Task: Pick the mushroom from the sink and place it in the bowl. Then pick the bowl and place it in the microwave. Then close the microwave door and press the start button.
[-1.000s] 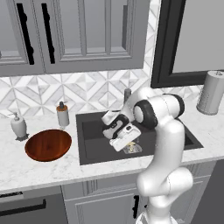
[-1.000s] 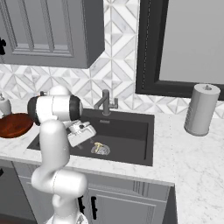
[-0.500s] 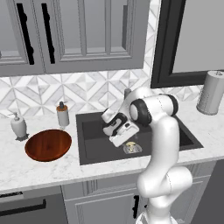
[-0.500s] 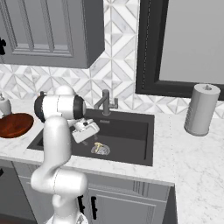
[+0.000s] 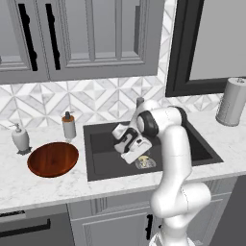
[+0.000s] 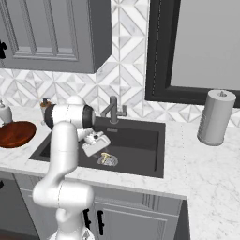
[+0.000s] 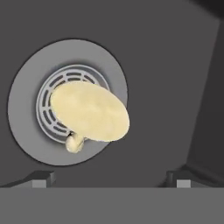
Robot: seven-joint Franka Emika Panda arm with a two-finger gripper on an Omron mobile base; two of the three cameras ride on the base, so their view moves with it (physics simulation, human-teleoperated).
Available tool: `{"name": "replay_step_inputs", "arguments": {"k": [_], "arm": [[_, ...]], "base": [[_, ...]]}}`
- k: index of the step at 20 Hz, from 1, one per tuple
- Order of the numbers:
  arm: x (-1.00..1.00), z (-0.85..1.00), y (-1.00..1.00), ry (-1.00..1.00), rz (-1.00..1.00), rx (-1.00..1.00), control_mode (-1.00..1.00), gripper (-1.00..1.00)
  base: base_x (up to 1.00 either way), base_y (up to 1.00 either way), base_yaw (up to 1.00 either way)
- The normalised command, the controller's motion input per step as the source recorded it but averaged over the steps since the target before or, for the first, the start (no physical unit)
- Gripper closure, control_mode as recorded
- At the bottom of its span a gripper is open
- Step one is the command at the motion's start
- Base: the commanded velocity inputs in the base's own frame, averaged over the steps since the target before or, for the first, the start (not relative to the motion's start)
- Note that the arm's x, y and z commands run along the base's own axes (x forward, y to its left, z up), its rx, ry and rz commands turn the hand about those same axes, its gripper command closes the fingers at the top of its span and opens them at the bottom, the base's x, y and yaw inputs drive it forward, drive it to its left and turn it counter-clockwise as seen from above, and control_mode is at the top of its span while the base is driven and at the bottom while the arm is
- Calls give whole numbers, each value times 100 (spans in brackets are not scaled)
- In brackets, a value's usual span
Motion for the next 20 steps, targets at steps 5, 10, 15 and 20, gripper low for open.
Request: {"name": "replay_step_inputs", "arguments": {"k": [5, 10, 15, 20], "arm": [[29, -20, -12, -4, 0, -2, -100, -100], [35, -35, -12, -1, 0, -2, -100, -100], [32, -34, -10, 0, 1, 0, -100, -100], [13, -36, -9, -2, 4, 0, -100, -100]], "base": [[0, 0, 0], [0, 0, 0], [0, 0, 0], [0, 0, 0]]}}
